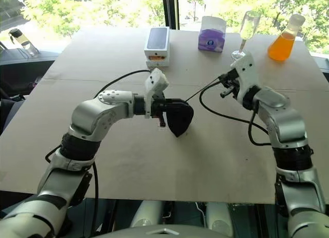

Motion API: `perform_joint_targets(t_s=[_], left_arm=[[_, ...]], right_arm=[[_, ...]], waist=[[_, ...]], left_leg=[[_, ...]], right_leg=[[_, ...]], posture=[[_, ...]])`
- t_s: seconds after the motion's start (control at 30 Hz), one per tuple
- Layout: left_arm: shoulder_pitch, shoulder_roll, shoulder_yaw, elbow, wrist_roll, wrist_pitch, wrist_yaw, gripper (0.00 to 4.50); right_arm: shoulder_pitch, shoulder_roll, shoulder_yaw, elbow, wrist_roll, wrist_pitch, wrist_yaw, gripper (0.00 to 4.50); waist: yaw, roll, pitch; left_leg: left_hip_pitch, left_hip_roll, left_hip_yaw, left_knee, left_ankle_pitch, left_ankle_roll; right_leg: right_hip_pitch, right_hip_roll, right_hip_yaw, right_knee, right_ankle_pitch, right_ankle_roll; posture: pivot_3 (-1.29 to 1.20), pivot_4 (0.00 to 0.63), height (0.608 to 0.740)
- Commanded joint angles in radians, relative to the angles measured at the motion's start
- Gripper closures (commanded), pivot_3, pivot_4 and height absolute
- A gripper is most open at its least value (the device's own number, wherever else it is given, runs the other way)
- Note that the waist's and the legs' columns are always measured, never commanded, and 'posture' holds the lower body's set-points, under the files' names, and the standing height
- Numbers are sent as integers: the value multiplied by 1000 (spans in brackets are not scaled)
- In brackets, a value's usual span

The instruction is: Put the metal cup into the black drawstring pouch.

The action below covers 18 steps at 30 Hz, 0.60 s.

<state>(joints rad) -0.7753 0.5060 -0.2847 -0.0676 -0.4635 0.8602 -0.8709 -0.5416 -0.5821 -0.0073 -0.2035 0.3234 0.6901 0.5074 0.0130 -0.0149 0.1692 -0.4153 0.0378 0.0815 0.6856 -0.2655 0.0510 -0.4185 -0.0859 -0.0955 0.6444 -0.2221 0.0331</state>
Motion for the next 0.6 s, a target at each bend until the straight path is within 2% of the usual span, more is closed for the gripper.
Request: perform_joint_targets(t_s=[0.03,0.17,0.2,0.23,0.3,0.33,0.43,0.47,0.6], left_arm=[[-80,-37,-52,48,51,-12,-22,4483],[-190,-138,-116,190,115,-83,-49,4483],[-211,-163,-121,225,127,-100,-58,3580],[-231,-185,-130,260,141,-117,-69,3327],[-262,-224,-129,315,161,-149,-77,2292],[-272,-239,-121,335,167,-158,-74,2048],[-300,-263,-70,359,140,-132,-91,817],[-308,-264,-50,367,134,-127,-92,787],[-349,-253,69,429,86,-91,-85,787]], right_arm=[[42,-32,-34,-51,-12,-12,12,4500],[136,-71,-32,-17,-59,-62,24,4500],[153,-74,-36,-15,-61,-70,26,4500],[169,-79,-38,-11,-69,-77,26,4500],[194,-85,-41,-10,-74,-80,31,4500],[204,-86,-42,-12,-74,-80,35,4500],[252,-91,-51,-15,-60,-106,71,4500],[276,-89,-55,-17,-53,-123,85,3917],[356,-100,-61,-4,-85,-169,90,2296]], waist=[[0,0,0],[14,0,0],[12,0,0],[10,0,0],[2,0,0],[-1,0,0],[-2,0,0],[-2,0,0],[-1,0,0]], left_leg=[[0,0,0,0,0,0],[0,-1,-1,1,0,0],[-1,-1,-1,1,-1,1],[-1,-1,0,1,-1,2],[-1,-1,2,1,-2,3],[-1,-1,3,1,-2,3],[-1,-1,4,0,-2,3],[-1,0,5,0,-2,3],[0,0,5,0,-2,3]], right_leg=[[0,0,0,0,0,0],[1,0,-1,0,0,0],[1,0,-1,-1,0,0],[1,0,0,-1,0,0],[0,0,1,-1,0,0],[0,0,2,-1,0,0],[-2,1,3,-1,0,0],[-2,2,3,-1,0,0],[-2,2,4,-1,0,1]], posture=[[0,150,737],[0,150,737],[0,150,737],[0,150,737],[0,150,737],[0,150,737],[0,150,737],[0,150,737],[0,150,737]])
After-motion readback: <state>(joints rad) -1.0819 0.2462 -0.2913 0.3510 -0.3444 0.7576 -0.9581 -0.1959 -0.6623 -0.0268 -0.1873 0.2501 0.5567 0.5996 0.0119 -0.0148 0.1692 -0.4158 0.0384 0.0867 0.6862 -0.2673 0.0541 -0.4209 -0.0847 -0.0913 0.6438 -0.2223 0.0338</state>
